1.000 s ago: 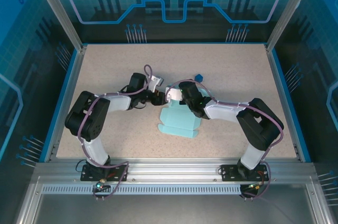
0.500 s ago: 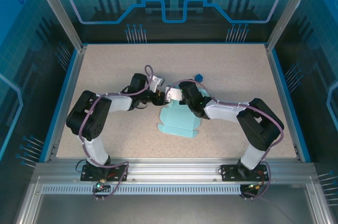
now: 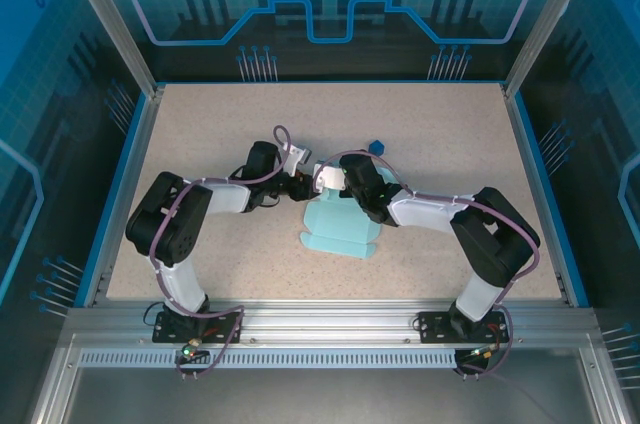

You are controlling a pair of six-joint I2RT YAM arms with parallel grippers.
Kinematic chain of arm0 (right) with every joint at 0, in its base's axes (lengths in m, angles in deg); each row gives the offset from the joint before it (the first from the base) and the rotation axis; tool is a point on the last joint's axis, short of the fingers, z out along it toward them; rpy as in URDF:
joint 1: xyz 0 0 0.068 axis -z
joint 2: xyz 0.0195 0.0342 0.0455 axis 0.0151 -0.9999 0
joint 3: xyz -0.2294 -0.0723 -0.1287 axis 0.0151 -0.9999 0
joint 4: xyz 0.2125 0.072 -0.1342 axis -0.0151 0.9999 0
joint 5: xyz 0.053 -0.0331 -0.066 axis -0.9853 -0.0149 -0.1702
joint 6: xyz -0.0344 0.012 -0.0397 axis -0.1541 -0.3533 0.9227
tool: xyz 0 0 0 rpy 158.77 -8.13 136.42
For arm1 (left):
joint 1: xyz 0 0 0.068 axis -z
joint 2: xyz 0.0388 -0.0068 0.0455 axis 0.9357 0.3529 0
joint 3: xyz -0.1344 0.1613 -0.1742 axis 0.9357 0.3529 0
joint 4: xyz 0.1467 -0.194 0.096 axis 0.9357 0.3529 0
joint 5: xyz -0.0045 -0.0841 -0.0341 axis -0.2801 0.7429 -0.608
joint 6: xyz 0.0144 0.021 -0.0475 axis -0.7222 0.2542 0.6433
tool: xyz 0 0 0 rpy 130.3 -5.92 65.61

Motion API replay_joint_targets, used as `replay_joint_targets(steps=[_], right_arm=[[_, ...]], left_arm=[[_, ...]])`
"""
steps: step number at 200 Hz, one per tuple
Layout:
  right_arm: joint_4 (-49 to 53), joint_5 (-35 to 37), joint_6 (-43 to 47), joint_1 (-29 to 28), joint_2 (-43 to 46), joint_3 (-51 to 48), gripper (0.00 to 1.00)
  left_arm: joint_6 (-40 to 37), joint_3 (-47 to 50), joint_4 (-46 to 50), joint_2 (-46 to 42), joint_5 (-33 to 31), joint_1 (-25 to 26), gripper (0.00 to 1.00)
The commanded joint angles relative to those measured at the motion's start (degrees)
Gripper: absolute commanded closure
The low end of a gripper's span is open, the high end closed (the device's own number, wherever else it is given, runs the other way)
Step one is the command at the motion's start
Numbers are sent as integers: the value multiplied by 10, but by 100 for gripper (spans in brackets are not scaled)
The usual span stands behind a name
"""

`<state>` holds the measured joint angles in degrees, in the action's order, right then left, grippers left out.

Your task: Fold the paper box

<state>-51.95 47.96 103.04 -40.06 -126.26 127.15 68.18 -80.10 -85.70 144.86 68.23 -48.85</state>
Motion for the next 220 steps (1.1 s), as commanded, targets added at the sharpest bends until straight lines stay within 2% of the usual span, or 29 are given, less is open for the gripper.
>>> replay_joint_targets(steps=[1,38,82,118,176,220], right_arm=[[-47,11,-14,-10,11,5,100],[-47,10,-16,-11,6,9,100],[-42,9,-7,-8,1,16,100],[-33,7,-17,-6,1,22,100],[-25,4,-43,-5,1,31,100],[-21,0,-54,-5,3,30,100]], left_arm=[[-18,-4,-5,-8,-13,5,52],[-42,-21,29,-16,-6,5,49],[-55,-37,48,-13,11,2,53],[-48,-39,41,-12,13,2,55],[-8,-25,-8,-5,20,6,49],[-12,-31,-10,7,-14,14,51]])
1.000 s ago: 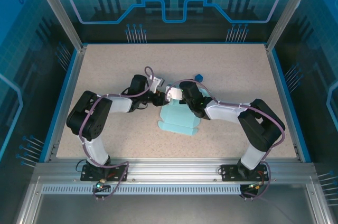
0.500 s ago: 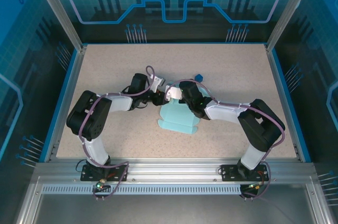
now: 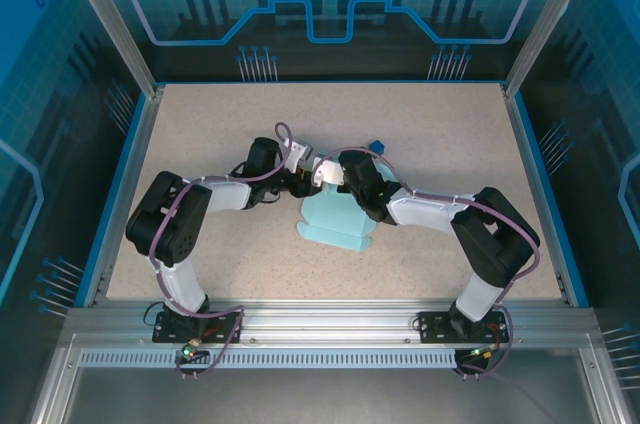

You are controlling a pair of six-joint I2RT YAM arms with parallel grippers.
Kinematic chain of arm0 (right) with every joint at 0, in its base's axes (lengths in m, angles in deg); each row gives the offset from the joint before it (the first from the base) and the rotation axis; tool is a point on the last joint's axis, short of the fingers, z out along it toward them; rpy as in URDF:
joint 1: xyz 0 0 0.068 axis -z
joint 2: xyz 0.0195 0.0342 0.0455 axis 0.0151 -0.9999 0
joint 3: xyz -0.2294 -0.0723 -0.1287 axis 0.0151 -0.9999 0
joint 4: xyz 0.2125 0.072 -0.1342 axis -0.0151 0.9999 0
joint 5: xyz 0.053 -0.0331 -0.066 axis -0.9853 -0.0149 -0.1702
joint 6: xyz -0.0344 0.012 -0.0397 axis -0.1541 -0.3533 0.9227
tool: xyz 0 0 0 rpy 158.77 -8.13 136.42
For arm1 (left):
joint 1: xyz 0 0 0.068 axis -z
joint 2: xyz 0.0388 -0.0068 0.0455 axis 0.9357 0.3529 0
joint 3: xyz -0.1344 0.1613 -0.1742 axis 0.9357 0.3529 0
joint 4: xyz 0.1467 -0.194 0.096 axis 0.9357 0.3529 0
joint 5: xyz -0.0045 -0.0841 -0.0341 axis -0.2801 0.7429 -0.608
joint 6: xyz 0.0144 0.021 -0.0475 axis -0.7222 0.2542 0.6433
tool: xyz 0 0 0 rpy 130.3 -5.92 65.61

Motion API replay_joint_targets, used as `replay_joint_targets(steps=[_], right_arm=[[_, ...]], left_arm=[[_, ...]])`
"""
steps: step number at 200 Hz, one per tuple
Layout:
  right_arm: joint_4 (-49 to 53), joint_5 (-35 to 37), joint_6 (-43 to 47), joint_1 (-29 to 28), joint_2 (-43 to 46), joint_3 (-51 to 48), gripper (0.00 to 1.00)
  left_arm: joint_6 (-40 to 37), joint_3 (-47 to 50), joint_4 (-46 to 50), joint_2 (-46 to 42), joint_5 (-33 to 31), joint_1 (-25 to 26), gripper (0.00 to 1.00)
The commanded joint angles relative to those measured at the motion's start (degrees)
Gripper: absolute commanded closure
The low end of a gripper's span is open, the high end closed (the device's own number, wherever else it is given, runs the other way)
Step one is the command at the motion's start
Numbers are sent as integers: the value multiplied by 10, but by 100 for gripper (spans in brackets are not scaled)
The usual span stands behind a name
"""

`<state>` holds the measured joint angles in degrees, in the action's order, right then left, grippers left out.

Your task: Fold the paper box

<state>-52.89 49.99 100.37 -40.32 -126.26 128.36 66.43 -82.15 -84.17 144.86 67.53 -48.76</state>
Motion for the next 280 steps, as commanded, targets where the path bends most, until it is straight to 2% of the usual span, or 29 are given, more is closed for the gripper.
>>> replay_joint_targets(steps=[1,51,104,147,204,280], right_arm=[[-11,-21,-28,-2,3,18,100],[7,-45,-29,2,9,11,100],[28,-69,-32,4,17,6,100],[64,-90,-38,9,20,10,100],[78,-68,-35,19,11,29,100],[15,-42,19,28,-11,15,100]], left_arm=[[6,-11,-25,7,-9,13,51],[0,-8,-38,4,-81,13,46],[-12,-9,-43,5,-114,12,50],[-26,-2,-45,-4,-103,12,50],[-44,12,-35,-25,-50,8,47],[-76,-31,43,-10,9,-20,43]])
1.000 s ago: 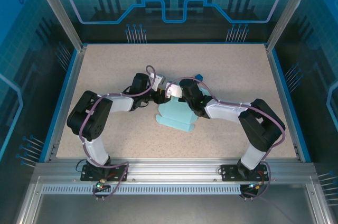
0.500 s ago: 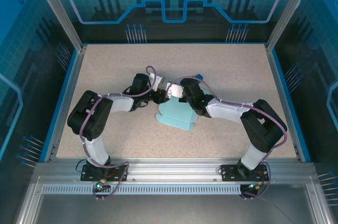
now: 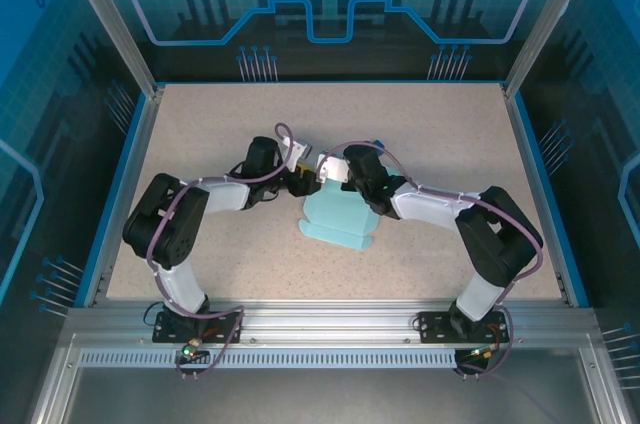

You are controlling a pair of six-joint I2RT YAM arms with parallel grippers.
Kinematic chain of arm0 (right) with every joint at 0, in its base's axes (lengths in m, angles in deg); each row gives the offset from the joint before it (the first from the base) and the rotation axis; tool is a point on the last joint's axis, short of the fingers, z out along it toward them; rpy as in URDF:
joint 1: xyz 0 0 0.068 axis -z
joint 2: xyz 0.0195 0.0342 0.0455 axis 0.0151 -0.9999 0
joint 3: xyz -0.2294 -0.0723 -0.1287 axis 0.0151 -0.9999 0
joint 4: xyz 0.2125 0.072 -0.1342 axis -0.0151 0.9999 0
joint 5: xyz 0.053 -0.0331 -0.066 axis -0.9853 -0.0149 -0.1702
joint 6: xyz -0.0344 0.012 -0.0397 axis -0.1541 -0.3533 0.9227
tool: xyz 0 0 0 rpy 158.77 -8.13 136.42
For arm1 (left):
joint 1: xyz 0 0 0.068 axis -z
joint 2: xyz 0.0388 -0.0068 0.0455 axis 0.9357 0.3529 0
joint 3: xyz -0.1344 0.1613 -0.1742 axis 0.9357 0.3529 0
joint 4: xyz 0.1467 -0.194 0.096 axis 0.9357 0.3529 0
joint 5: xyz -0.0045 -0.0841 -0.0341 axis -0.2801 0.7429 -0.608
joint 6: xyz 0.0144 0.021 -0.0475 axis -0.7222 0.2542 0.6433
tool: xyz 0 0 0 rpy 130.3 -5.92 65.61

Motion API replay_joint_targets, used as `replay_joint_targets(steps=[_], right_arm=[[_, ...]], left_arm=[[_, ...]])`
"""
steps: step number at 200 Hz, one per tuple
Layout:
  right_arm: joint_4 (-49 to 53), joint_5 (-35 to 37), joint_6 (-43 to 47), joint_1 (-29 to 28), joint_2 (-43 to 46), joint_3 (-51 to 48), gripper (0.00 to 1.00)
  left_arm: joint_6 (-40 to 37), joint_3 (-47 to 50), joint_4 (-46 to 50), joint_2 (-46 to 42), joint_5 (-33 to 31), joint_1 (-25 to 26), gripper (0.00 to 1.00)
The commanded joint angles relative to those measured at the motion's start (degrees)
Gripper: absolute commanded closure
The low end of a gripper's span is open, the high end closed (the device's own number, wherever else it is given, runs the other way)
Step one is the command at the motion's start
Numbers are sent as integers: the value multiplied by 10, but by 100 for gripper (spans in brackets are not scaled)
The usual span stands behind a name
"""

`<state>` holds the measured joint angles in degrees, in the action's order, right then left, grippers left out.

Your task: Fold the paper box

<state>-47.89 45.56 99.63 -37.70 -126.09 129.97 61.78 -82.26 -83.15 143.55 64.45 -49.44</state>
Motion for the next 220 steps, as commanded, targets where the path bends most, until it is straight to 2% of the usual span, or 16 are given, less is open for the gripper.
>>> replay_joint_targets(steps=[1,33,107,174,220], right_arm=[[-35,3,27,2,-13,-2,100],[-68,12,52,2,-18,-11,100],[-66,6,56,5,-18,-8,100],[-55,-2,45,6,-18,-4,100],[-49,-3,46,6,-23,1,100]], left_arm=[[-30,-31,34,3,41,-14,43],[-32,-45,52,7,53,-27,41],[-37,-40,96,-33,43,-63,35],[-14,-68,120,12,64,-69,51],[-10,-75,93,34,103,-54,52]])
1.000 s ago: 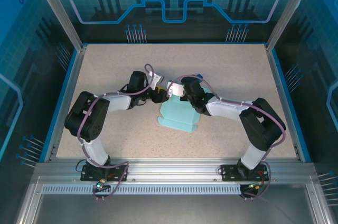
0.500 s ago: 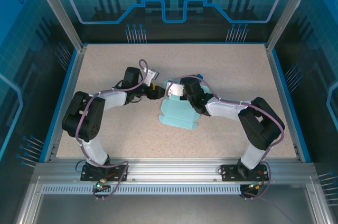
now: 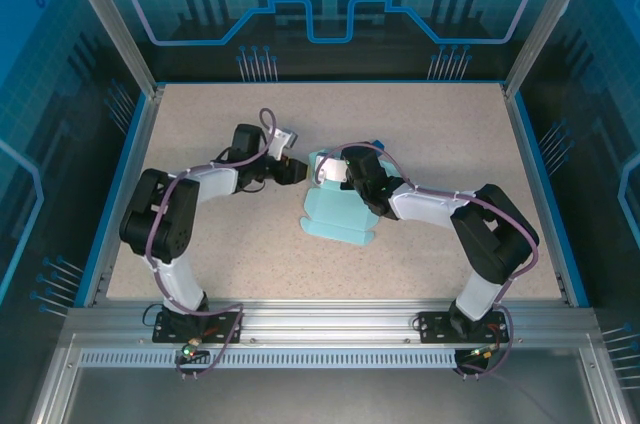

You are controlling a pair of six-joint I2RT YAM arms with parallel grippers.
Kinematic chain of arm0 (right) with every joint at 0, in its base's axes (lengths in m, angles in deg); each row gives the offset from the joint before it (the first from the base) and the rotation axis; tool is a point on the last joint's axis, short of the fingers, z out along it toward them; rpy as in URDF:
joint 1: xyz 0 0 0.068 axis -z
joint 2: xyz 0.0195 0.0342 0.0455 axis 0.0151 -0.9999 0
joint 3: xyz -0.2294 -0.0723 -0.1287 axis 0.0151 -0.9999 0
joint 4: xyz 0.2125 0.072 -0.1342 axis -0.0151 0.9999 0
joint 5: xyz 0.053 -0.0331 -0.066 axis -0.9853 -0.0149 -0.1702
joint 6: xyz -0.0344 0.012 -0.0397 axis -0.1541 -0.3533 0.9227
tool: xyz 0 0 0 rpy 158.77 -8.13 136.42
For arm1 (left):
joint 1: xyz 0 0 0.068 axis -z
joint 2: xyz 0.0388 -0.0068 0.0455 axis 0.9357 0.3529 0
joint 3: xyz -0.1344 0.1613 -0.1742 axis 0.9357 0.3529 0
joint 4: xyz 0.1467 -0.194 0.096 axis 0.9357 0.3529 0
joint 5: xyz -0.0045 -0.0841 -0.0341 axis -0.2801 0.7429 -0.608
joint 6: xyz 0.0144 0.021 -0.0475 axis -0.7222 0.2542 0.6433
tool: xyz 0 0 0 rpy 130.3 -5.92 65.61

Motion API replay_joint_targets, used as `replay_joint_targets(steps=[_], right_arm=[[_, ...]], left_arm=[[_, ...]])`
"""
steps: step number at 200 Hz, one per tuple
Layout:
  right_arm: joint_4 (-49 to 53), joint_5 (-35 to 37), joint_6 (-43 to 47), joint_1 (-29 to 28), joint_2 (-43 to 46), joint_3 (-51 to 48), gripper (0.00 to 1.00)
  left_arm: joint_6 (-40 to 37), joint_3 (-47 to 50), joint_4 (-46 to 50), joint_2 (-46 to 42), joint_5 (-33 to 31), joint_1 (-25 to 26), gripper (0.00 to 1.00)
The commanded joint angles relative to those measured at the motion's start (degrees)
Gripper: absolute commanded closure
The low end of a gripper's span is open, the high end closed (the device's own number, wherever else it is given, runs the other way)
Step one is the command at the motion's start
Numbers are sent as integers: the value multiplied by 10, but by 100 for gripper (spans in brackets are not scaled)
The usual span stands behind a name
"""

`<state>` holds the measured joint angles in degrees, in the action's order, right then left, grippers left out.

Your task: Fold the paper box

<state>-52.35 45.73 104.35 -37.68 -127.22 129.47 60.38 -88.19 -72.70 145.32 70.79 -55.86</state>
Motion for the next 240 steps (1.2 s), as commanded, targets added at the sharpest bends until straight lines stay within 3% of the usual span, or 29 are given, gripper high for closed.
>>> replay_joint_targets(steps=[1,123,240], right_arm=[[-4,-4,-1,6,-12,6,100],[-56,14,79,1,-29,-18,100],[-41,-8,58,5,-17,-21,100]], left_arm=[[4,-16,-12,17,41,11,52],[18,13,-108,29,52,26,56],[17,28,-158,56,15,44,52]])
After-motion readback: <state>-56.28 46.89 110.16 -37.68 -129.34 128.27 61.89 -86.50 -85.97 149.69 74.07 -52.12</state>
